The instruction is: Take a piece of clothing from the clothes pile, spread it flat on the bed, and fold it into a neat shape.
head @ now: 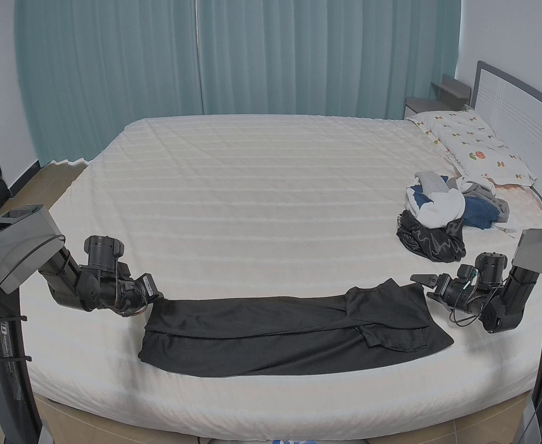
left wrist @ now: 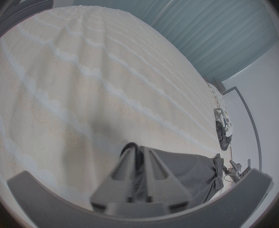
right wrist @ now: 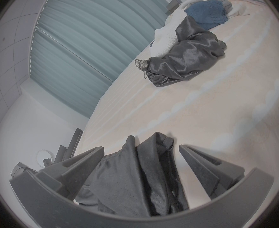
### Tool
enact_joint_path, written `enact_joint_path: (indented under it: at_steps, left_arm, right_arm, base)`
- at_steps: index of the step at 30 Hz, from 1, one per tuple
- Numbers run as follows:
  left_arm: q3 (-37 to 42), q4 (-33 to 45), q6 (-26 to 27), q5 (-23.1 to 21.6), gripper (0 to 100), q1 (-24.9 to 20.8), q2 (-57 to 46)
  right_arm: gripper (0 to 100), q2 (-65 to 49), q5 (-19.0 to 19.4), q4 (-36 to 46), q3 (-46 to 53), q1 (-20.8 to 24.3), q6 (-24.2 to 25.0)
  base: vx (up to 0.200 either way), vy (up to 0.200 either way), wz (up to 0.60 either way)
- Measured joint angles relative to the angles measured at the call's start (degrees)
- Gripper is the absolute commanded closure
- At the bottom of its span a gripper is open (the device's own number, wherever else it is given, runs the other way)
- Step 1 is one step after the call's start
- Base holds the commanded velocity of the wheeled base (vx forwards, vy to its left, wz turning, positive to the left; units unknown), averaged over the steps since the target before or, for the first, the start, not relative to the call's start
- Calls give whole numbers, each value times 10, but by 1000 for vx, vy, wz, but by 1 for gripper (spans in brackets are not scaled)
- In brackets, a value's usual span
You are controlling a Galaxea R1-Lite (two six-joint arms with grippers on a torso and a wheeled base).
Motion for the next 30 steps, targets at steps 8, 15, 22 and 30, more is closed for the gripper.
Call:
enact_joint_path:
  at_steps: [8,15,22,30]
  left_arm:
    - [-7,-4,-1,8,100,3,9]
    - [-10,-3,-2,8,100,6,11]
    - [-10,-3,-2,8,100,7,12]
    - [-11,-3,-2,8,100,8,13]
  right_arm:
    - [0,6,-4,0,-11,8,0]
    - [0,0,-13,-8,1,15,0]
    - [0,-6,-16,-10,9,22,0]
    - [0,8,-19,2,-22,36,-1]
  base:
    - [0,0,0]
    - [0,0,0]
    - [0,0,0]
    - [0,0,0]
